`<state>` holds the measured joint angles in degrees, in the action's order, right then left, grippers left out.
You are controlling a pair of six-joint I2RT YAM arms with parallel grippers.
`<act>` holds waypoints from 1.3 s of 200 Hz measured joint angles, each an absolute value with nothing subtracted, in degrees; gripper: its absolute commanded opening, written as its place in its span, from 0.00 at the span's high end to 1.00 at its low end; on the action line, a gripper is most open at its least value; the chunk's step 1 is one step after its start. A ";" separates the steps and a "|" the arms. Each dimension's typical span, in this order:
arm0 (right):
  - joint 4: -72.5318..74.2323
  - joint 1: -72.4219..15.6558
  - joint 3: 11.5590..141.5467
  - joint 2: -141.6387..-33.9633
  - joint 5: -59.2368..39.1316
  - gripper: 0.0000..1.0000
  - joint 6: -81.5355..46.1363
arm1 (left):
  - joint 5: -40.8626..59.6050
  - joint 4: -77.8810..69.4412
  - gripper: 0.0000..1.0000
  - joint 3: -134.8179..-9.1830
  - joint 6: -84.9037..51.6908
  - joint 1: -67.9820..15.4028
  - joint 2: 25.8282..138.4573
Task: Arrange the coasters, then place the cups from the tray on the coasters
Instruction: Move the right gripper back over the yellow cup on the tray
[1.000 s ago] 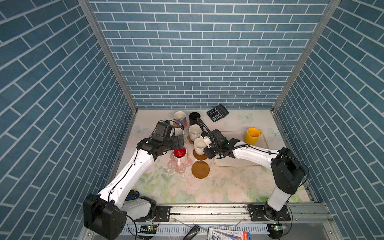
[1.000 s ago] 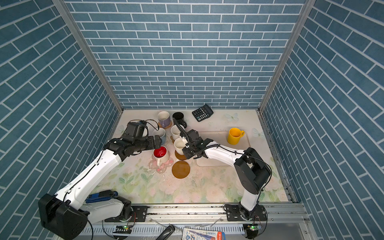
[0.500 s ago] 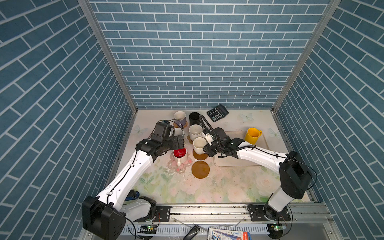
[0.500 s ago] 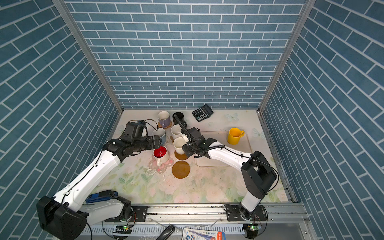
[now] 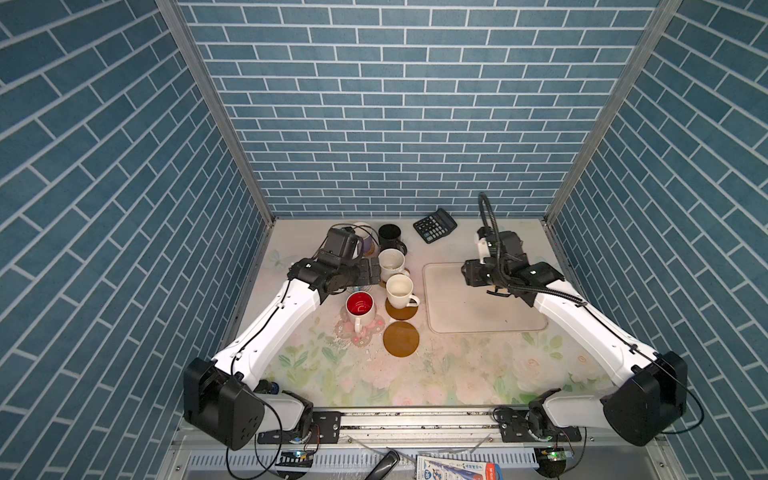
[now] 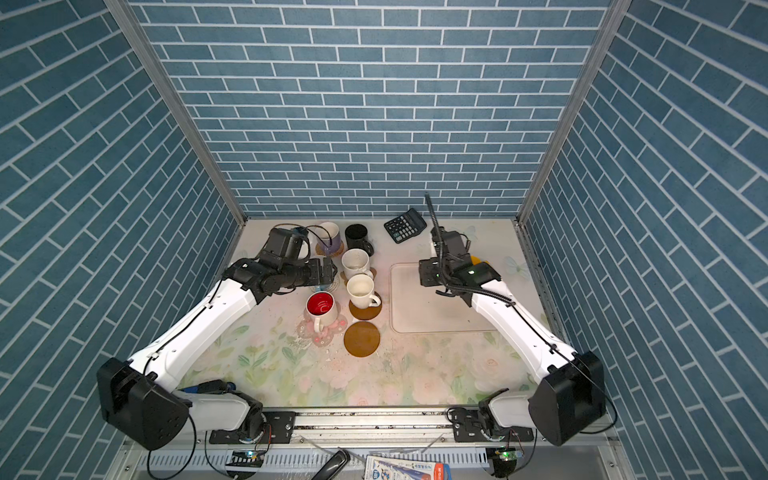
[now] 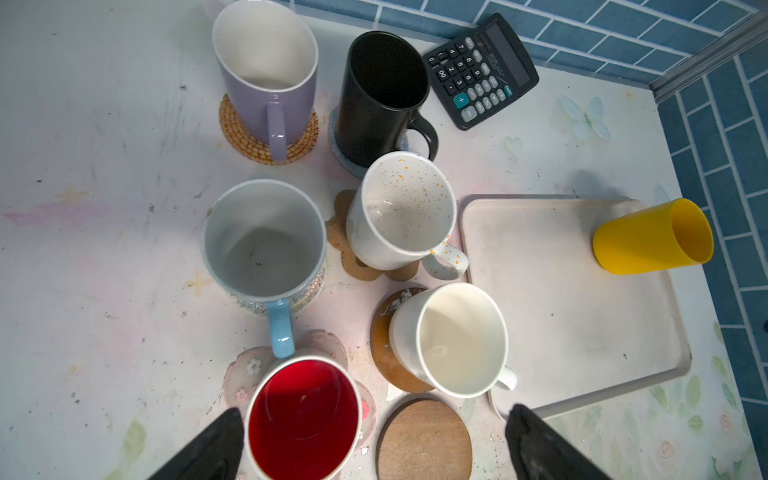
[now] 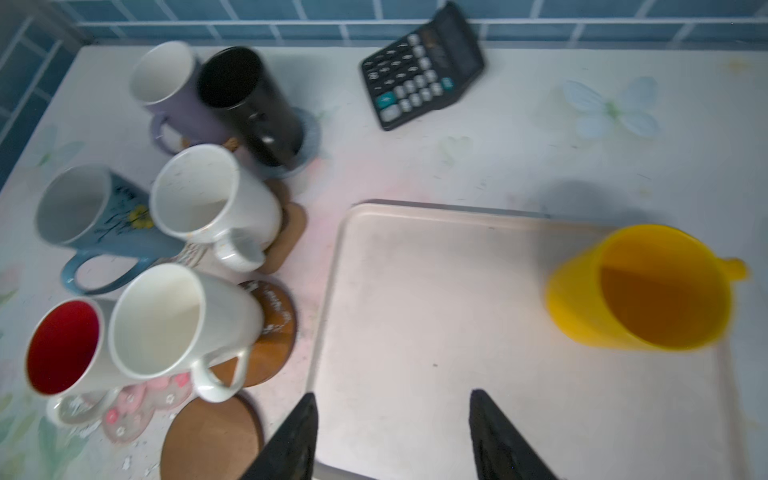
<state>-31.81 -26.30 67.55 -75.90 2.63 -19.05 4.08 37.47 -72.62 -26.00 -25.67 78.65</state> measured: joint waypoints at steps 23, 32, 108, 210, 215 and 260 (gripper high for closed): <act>-34.54 -17.82 67.57 -75.85 0.95 0.41 -20.43 | 3.92 37.52 0.01 -76.95 -25.91 -27.42 82.98; -35.24 -14.46 67.57 -76.18 -0.12 0.42 -21.04 | 3.92 37.50 0.01 -78.67 -25.87 -27.99 84.71; -35.11 2.26 76.51 -90.72 -4.08 0.45 -24.23 | 5.28 37.78 0.01 -92.60 -25.87 -29.54 98.76; -40.71 4.38 102.00 -114.74 -1.13 0.58 -21.52 | 5.39 38.96 0.01 -101.01 -24.88 -29.56 107.50; -41.04 4.40 102.65 -115.44 -1.06 0.59 -21.19 | 5.39 38.92 0.01 -101.01 -24.86 -29.56 107.63; -43.07 4.40 104.42 -120.49 -1.41 0.62 -20.62 | 5.39 38.76 0.01 -100.99 -24.84 -29.56 107.81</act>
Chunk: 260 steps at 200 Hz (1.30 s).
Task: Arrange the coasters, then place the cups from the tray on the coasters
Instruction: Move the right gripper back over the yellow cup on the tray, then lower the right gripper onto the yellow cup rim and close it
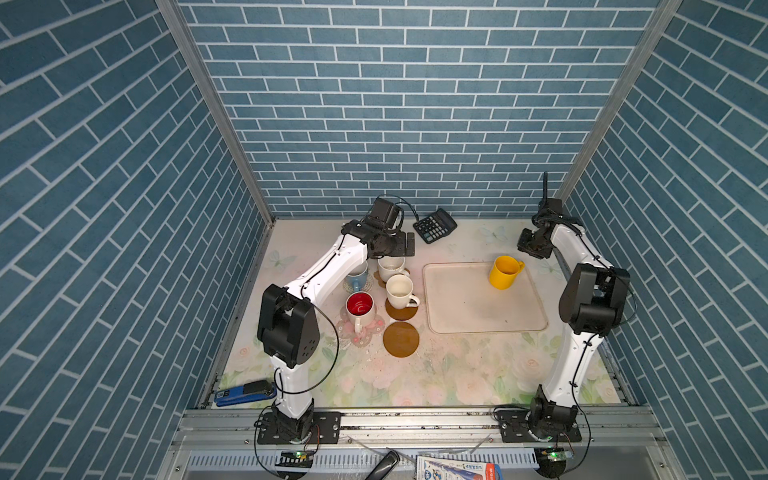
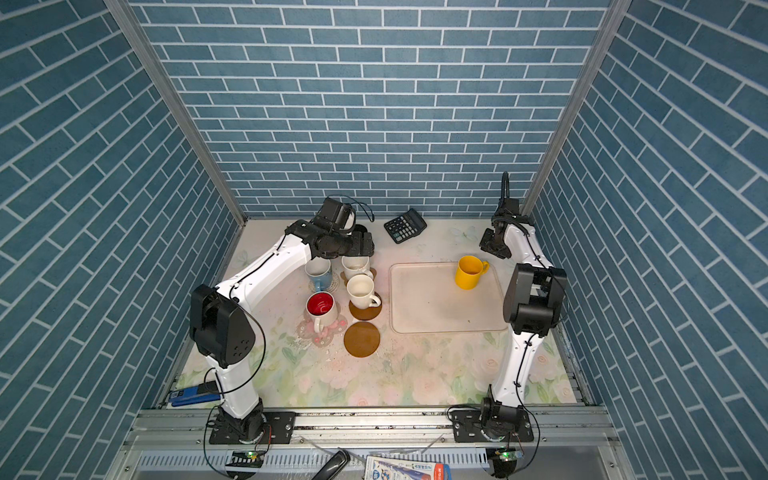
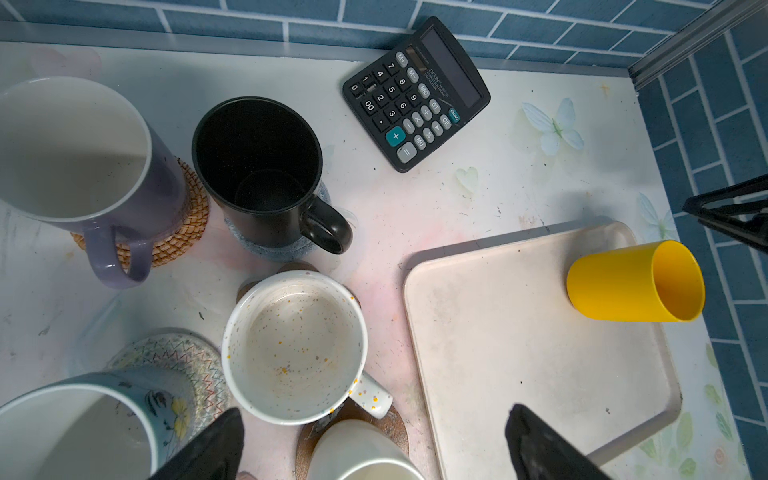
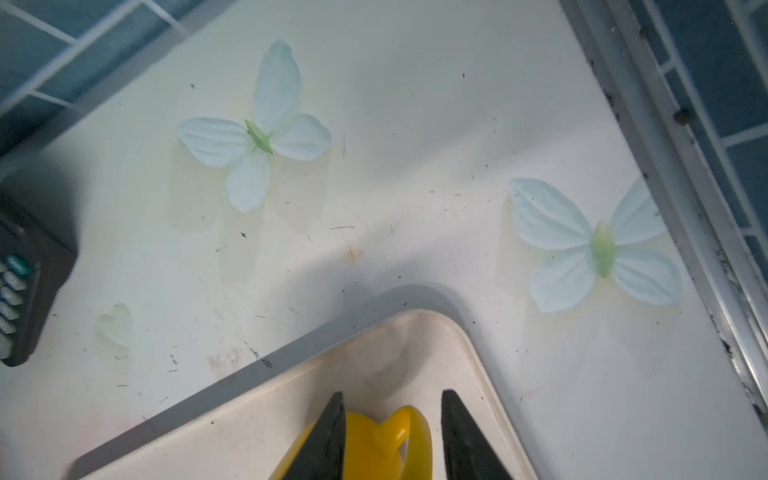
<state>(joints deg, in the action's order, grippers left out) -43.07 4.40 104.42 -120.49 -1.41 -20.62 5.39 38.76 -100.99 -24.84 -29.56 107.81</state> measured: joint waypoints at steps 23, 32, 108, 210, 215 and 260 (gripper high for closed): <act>-43.62 4.40 104.18 -121.19 -1.67 0.64 -20.58 | 5.41 38.19 0.01 -100.51 -24.88 -29.56 107.74; -43.46 4.40 103.94 -121.05 -1.74 0.65 -20.56 | 5.41 37.78 0.01 -99.92 -24.95 -29.56 107.66; -42.52 4.40 92.68 -115.39 -2.04 0.70 -20.51 | 5.58 33.41 0.01 -88.77 -26.81 -29.69 101.10; -41.19 0.45 77.03 -100.60 -2.13 0.72 -20.73 | 4.91 28.29 0.01 -75.85 -29.12 -31.81 89.38; -41.10 0.19 76.36 -100.22 -2.13 0.72 -20.73 | 4.80 28.25 0.01 -75.26 -29.19 -31.83 88.79; -41.25 -1.48 71.90 -96.90 -2.11 0.71 -20.78 | 3.92 27.97 0.01 -71.85 -29.80 -32.23 84.73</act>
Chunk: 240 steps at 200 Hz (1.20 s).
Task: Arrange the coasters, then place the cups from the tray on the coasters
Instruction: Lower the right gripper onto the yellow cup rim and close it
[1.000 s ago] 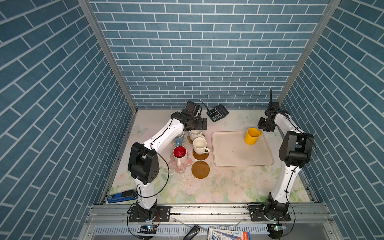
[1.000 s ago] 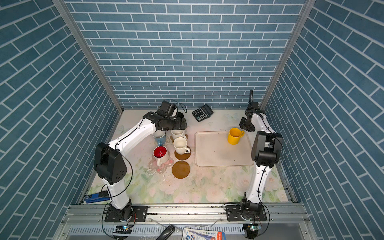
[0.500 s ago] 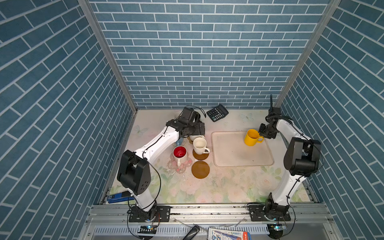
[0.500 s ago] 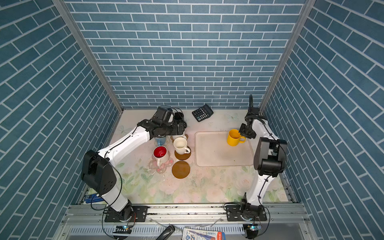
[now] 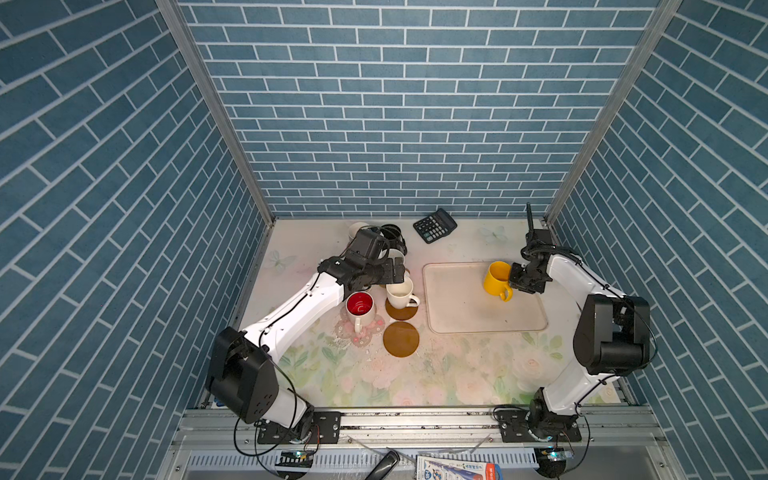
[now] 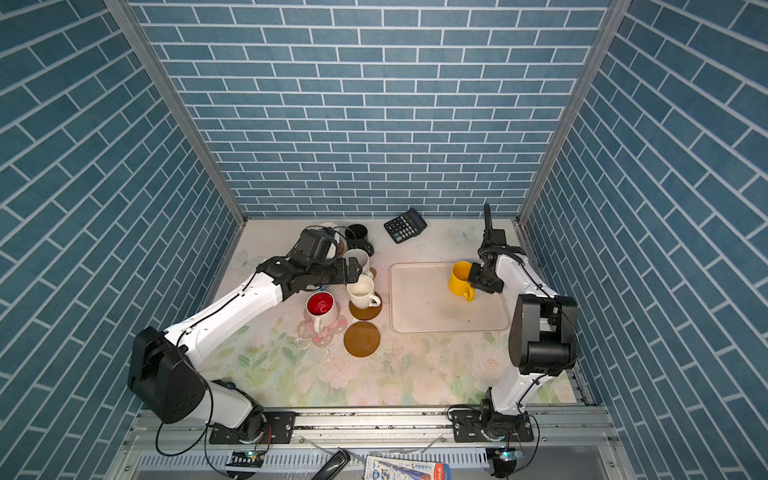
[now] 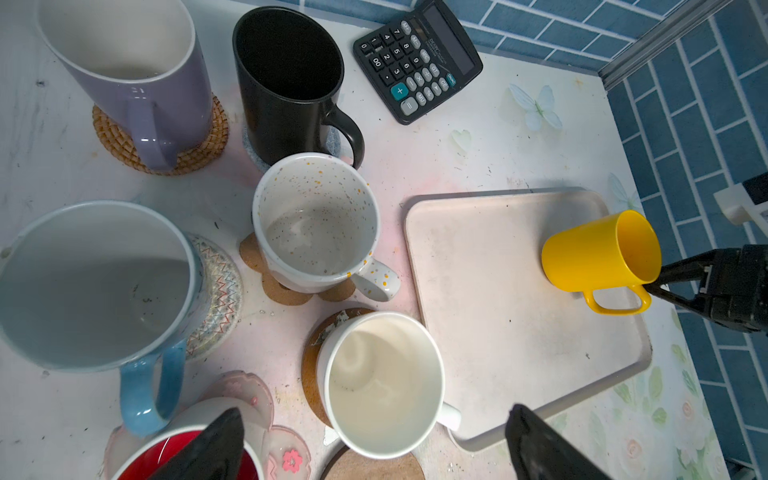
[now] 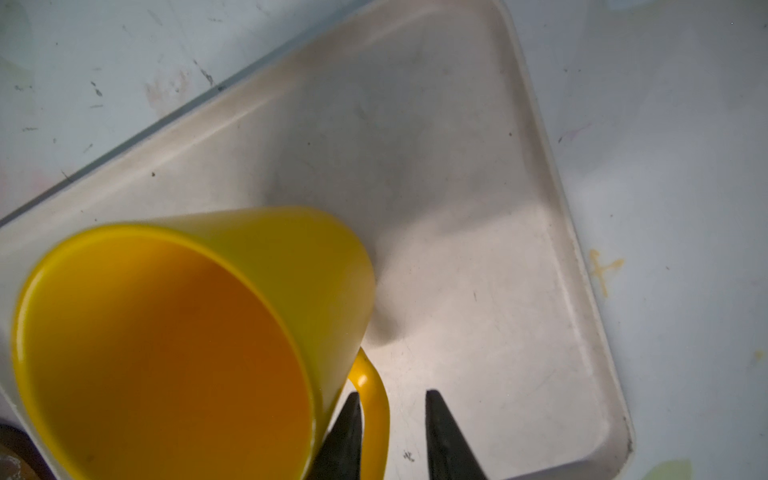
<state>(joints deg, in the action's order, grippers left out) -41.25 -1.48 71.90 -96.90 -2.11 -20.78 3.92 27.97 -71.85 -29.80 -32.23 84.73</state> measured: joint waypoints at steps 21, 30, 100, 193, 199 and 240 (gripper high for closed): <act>-41.52 -1.63 71.44 -94.11 -1.96 0.66 -20.75 | 3.66 27.97 0.01 -71.37 -29.80 -32.38 83.15; -41.71 -1.63 71.40 -92.51 -1.89 0.63 -20.71 | 3.57 28.12 0.01 -71.31 -29.82 -32.38 82.50; -42.09 -5.93 67.59 -84.53 -2.70 0.49 -17.50 | 3.22 28.40 0.01 -69.80 -29.78 -32.40 80.97; -39.77 -6.50 66.78 -94.56 -3.29 0.56 -14.52 | 3.77 29.65 0.01 -71.72 -29.50 -32.34 85.73; -39.53 -6.50 66.78 -95.29 -3.29 0.58 -14.46 | 3.79 29.78 0.01 -72.16 -29.36 -32.32 86.21; -37.39 -6.50 66.78 -97.51 -3.46 0.69 -13.80 | 3.90 30.35 0.01 -73.76 -28.97 -32.23 87.20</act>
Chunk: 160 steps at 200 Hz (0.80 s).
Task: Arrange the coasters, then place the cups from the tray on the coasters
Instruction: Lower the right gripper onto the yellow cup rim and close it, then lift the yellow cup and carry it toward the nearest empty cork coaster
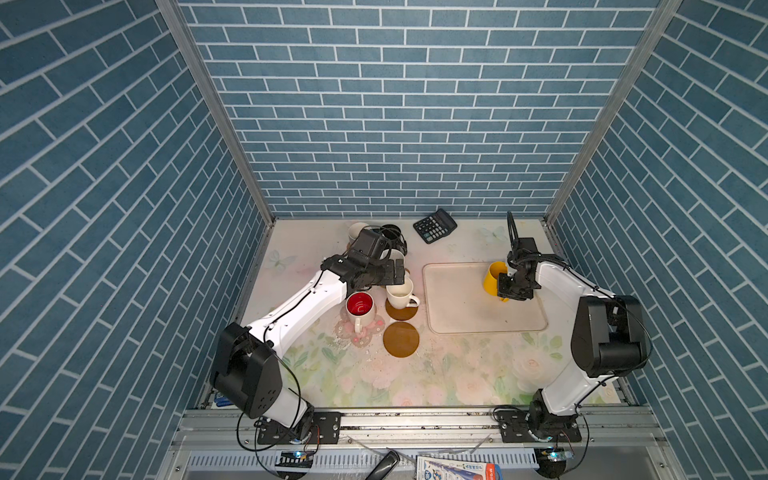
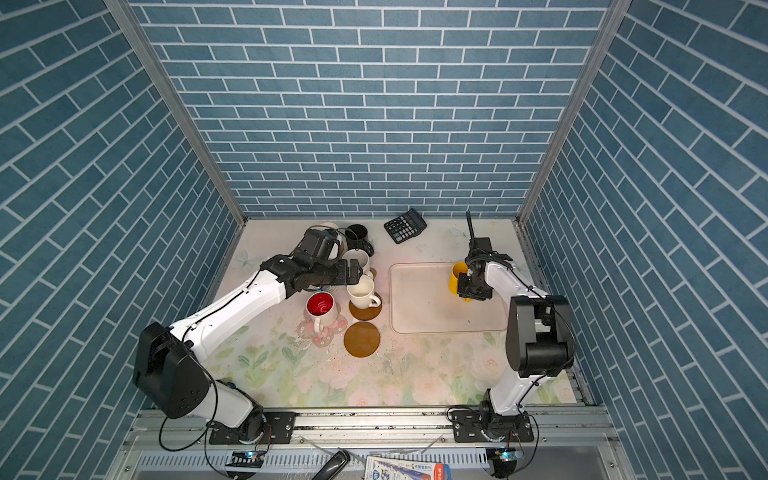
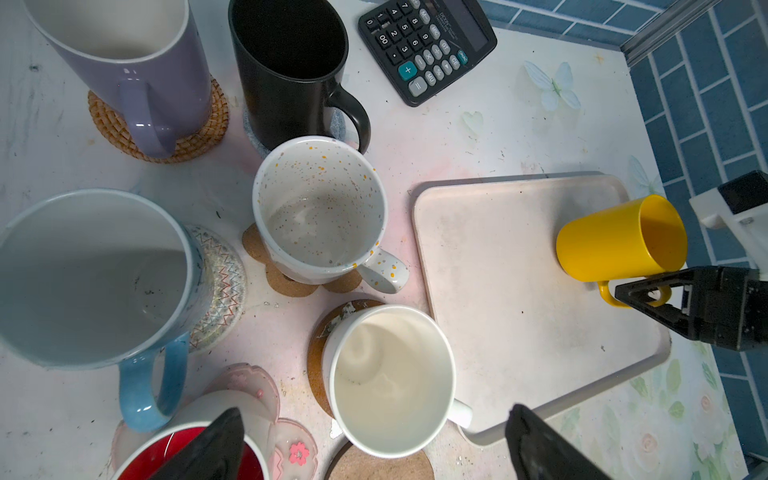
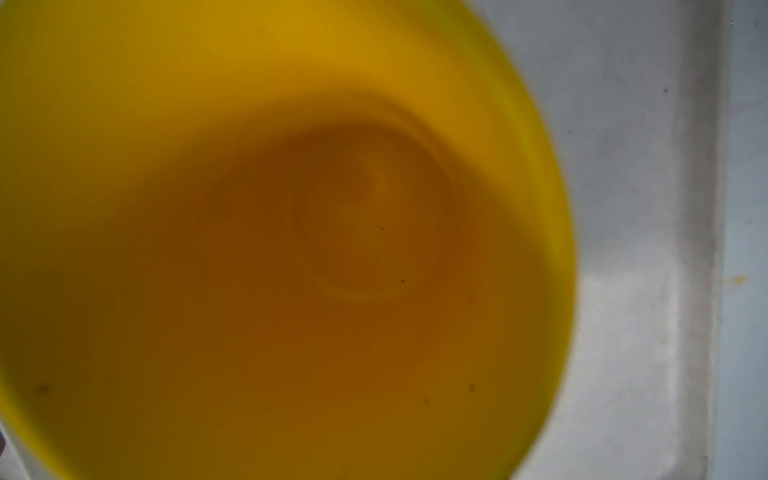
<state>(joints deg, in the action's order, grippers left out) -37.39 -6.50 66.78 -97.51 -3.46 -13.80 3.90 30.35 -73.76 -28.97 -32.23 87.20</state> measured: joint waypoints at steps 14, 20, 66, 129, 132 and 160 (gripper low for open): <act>-36.73 -6.63 66.78 -97.82 -3.51 0.72 -13.54 | 3.90 30.63 0.01 -74.08 -28.88 -32.23 87.20; -36.51 -6.70 66.78 -97.89 -3.49 0.73 -13.47 | 3.90 30.83 0.01 -74.19 -28.84 -32.23 87.20; -35.24 -7.05 66.78 -97.95 -2.85 0.90 -13.10 | 3.81 32.21 0.01 -74.98 -28.62 -32.16 87.22; -36.05 -10.76 66.78 -97.12 -0.99 0.98 -12.95 | 2.76 33.89 0.01 -74.98 -28.45 -32.16 85.19; -36.23 -11.11 66.78 -96.95 -0.97 0.98 -12.95 | 2.70 33.95 0.01 -74.98 -28.45 -32.16 84.90; -38.06 -14.41 66.78 -94.30 -0.95 0.98 -11.84 | 2.07 34.26 0.01 -74.17 -28.40 -32.16 81.10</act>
<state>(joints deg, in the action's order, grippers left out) -38.06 -14.41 66.78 -94.30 -0.95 -11.84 2.07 34.26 -74.17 -28.40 -32.16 81.10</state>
